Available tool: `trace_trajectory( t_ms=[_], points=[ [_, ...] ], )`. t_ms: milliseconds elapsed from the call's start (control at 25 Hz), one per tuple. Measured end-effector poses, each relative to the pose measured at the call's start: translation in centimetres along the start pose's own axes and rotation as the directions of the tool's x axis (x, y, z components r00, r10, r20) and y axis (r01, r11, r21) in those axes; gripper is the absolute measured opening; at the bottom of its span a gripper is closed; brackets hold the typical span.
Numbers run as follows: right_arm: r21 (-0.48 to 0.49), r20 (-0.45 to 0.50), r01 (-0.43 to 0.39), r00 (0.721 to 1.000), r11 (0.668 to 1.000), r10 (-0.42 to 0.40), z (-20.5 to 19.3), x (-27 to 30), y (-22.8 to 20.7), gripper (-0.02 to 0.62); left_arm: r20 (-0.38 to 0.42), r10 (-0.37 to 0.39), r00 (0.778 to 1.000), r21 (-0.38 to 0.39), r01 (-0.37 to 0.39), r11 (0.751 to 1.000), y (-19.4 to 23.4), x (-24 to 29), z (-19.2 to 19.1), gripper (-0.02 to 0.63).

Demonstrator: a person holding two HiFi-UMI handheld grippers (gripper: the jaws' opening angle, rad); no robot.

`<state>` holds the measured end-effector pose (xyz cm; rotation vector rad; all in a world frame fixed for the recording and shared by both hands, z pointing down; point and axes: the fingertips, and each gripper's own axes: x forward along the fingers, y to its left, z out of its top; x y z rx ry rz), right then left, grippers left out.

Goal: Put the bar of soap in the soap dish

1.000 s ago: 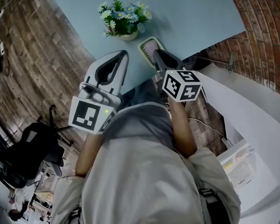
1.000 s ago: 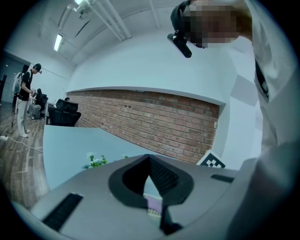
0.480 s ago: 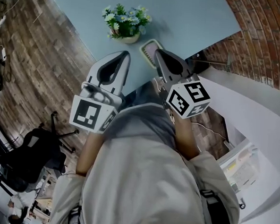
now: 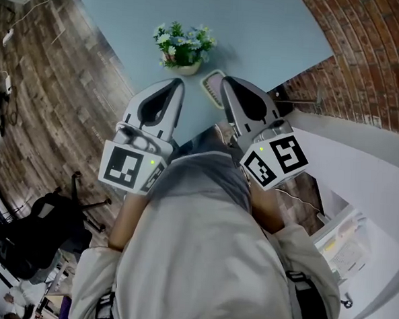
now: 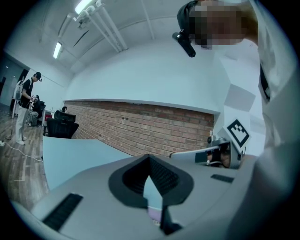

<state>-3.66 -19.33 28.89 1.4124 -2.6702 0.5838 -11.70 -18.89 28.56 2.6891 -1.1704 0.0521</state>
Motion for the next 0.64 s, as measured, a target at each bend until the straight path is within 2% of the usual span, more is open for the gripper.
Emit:
trace_trajectory(
  t_ms=[280, 640],
  points=[
    [-0.052, 0.044, -0.019, 0.999, 0.998, 0.021, 2.3, -0.8, 2.2, 0.012, 0.027, 0.002, 1.0, 0.022, -0.002, 1.0, 0.1, -1.0, 1.6, 0.002],
    [-0.084, 0.067, -0.005, 0.998, 0.996, 0.011, 3.5, -1.3, 3.7, 0.012, 0.042, -0.005, 0.999, 0.027, 0.004, 1.0, 0.1, -2.1, 2.7, 0.002]
  ],
)
